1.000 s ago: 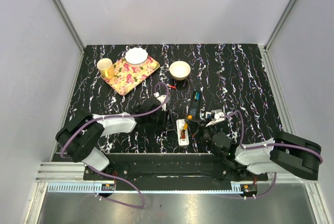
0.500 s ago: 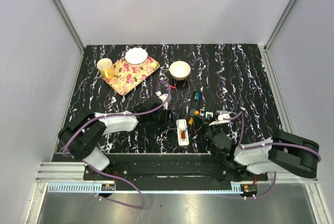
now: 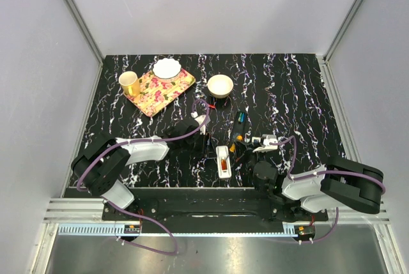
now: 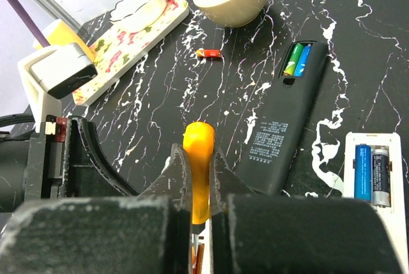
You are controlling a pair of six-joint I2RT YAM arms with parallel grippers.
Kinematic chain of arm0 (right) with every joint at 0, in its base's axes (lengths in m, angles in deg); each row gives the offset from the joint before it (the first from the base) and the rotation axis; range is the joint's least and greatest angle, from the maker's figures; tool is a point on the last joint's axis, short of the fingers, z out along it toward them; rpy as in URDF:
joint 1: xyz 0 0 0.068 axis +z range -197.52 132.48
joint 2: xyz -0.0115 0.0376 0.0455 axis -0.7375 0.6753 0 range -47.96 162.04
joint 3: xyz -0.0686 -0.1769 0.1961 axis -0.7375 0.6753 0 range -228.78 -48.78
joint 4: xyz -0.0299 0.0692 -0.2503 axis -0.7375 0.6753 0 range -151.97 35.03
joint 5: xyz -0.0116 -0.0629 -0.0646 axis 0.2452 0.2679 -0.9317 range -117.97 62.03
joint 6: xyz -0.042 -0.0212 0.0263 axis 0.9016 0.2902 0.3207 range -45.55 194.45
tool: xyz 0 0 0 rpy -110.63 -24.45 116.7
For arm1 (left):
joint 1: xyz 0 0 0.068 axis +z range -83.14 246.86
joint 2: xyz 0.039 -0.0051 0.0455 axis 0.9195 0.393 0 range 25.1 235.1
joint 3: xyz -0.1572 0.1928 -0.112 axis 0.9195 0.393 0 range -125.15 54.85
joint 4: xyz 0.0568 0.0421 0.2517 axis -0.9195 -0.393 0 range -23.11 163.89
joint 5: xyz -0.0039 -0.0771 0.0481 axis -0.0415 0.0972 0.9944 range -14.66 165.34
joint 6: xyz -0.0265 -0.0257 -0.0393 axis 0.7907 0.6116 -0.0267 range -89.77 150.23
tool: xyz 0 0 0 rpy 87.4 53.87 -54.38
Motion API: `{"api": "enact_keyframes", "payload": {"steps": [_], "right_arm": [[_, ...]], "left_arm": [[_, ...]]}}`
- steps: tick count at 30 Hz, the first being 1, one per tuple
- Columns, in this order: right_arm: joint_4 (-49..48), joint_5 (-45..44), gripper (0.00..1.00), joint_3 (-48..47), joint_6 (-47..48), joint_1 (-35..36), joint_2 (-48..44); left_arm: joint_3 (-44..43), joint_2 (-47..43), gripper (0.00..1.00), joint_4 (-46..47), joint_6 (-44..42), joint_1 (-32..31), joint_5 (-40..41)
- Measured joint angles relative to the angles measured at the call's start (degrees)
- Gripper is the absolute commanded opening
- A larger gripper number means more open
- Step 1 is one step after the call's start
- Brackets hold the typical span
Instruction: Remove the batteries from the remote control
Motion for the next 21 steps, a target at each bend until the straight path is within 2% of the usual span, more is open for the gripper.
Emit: {"api": "enact_keyframes", "payload": {"steps": [11, 21], "right_arm": [[9.09, 0.04, 0.0, -4.09, -3.63, 0.02, 0.87], [22.88, 0.74, 0.0, -7.3, -10.75, 0.02, -2.14]], "left_arm": [[0.0, -0.26, 0.4, -0.17, 0.04, 0.0, -0.02], [0.0, -0.28, 0.39, -0.22, 0.98, 0.0, -0.02]]}}
